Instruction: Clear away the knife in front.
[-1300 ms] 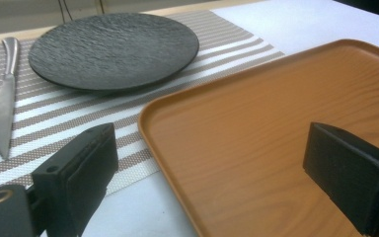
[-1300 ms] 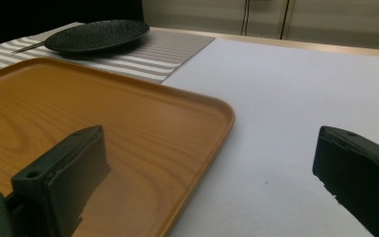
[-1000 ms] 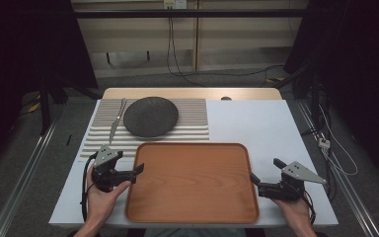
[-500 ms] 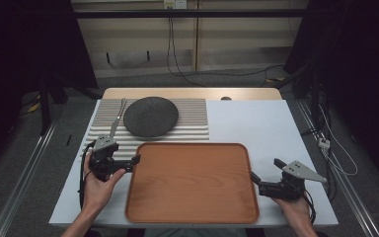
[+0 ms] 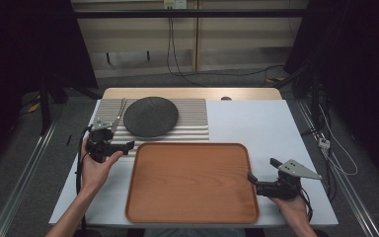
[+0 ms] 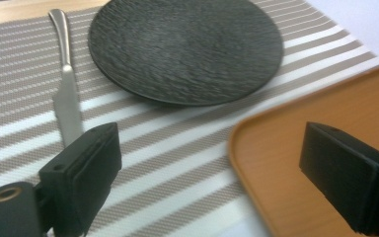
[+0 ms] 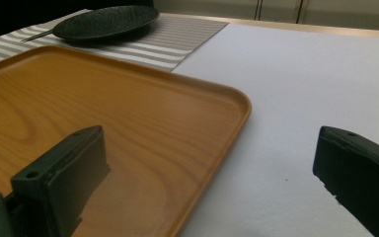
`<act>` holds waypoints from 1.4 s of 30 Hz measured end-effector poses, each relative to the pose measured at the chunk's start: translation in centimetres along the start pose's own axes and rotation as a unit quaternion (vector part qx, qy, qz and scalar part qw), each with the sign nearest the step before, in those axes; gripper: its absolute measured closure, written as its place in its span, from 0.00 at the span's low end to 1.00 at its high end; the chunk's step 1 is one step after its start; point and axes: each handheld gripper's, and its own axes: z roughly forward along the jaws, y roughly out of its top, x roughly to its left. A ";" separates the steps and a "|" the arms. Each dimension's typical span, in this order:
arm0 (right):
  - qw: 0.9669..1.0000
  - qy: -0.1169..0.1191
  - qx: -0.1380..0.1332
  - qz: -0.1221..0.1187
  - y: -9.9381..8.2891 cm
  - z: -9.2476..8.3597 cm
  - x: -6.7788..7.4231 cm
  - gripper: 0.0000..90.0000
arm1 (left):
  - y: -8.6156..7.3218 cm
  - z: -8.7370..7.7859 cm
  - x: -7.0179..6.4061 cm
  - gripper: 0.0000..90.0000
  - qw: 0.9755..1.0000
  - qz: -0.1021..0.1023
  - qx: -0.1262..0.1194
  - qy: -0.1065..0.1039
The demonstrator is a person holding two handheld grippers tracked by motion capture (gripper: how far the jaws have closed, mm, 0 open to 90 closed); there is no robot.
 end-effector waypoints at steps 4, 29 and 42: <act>1.000 0.000 0.001 -0.005 0.0 -0.1 0.2 0.00 | 0.8 0.3 1.0 0.09 1.000 -0.007 -0.005 0.009; 1.000 -0.006 0.008 -0.009 0.0 0.0 0.4 0.00 | 6.3 5.2 7.4 0.25 0.995 -0.029 0.032 0.088; 1.000 -0.004 0.009 -0.004 0.0 0.1 0.3 0.00 | 6.3 9.7 10.0 0.42 0.991 -0.072 0.055 0.098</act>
